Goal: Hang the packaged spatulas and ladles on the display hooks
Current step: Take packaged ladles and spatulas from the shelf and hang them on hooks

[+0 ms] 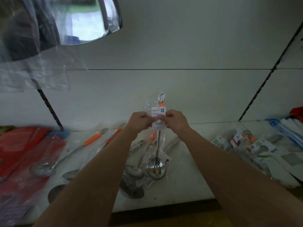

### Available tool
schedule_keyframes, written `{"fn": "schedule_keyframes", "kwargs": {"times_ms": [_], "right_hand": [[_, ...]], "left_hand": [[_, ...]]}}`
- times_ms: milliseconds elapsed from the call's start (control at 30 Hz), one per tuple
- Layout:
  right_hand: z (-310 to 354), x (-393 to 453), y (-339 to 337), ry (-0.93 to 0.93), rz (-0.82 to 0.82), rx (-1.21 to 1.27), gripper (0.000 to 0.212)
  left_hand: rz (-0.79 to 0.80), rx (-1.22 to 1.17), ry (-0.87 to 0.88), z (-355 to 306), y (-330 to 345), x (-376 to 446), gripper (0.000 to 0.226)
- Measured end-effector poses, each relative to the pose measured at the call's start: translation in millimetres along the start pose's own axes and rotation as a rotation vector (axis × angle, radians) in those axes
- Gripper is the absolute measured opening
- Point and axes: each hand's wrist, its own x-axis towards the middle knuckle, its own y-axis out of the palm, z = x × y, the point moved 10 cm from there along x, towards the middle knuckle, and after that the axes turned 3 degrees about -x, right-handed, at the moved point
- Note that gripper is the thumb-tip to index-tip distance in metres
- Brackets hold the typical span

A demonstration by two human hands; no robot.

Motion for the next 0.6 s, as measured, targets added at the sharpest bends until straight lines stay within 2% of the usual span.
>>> {"fn": "schedule_keyframes", "kwargs": {"times_ms": [67, 167, 333, 400, 533, 600], "right_hand": [[0, 1, -2, -0.011, -0.023, -0.002, 0.031], [1, 1, -2, -0.016, -0.019, -0.011, 0.02], [2, -1, -7, -0.018, 0.004, -0.042, 0.021], [1, -1, -7, -0.008, 0.003, -0.032, 0.018], [1, -6, -8, 0.042, 0.001, 0.065, 0.006], [1, -6, -6, 0.044, 0.008, 0.079, 0.039]], "left_hand": [[0.002, -0.003, -0.001, 1, 1, 0, 0.026], [0.003, -0.041, -0.003, 2, 3, 1, 0.021], [0.009, -0.111, -0.002, -3, 4, 0, 0.004], [-0.01, -0.142, 0.01, -7, 5, -2, 0.016], [-0.042, -0.188, 0.164, -25, 2, -3, 0.06], [-0.06, -0.129, 0.236, -29, 1, -2, 0.065]]}}
